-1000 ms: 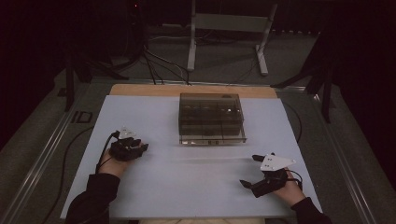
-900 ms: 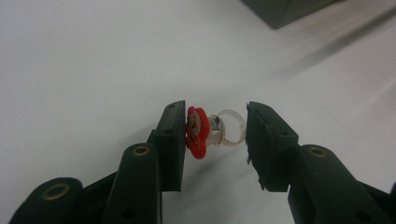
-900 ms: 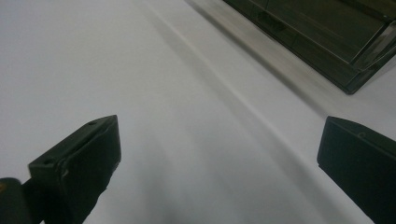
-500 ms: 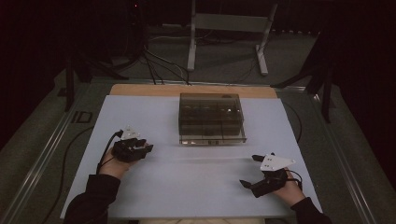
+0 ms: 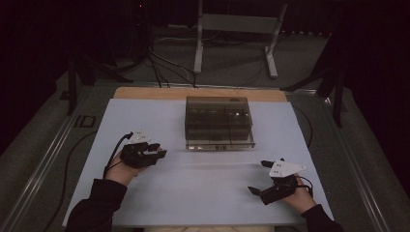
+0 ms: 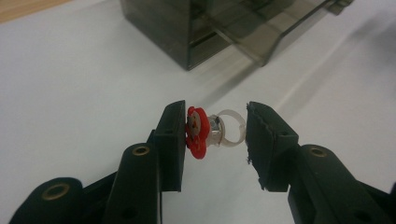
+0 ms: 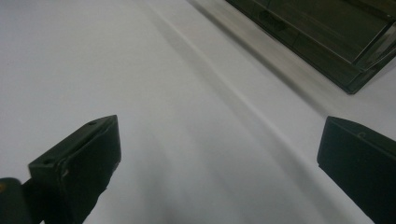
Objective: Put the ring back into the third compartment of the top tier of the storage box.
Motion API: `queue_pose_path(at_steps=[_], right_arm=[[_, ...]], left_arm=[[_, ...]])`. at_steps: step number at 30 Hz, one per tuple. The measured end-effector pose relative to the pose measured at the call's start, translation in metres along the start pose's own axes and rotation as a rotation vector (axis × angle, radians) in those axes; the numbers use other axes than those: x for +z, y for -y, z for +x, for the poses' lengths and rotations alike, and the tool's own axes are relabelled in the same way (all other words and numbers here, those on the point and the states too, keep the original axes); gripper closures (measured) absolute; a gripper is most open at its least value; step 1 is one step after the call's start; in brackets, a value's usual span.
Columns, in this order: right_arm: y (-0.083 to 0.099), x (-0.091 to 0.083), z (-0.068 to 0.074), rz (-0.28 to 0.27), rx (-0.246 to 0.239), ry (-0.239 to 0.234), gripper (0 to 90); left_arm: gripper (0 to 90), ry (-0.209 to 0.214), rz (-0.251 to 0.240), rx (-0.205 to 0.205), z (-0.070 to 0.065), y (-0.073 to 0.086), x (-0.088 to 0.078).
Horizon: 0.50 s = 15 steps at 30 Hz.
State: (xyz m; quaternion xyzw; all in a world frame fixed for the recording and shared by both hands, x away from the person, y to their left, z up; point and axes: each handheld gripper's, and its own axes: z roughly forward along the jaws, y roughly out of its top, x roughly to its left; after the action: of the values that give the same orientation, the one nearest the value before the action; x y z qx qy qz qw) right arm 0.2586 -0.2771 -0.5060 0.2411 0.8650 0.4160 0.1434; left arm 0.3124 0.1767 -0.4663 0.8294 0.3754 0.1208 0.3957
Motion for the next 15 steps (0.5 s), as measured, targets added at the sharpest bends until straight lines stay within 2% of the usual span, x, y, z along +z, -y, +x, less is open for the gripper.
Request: queue_pose_path(at_steps=[15], right_arm=[[0.000, 0.000, 0.001, 0.002, -0.003, -0.006, 0.0]], left_arm=[[59.2, 0.069, -0.013, 0.060, -0.021, -0.018, -0.002]])
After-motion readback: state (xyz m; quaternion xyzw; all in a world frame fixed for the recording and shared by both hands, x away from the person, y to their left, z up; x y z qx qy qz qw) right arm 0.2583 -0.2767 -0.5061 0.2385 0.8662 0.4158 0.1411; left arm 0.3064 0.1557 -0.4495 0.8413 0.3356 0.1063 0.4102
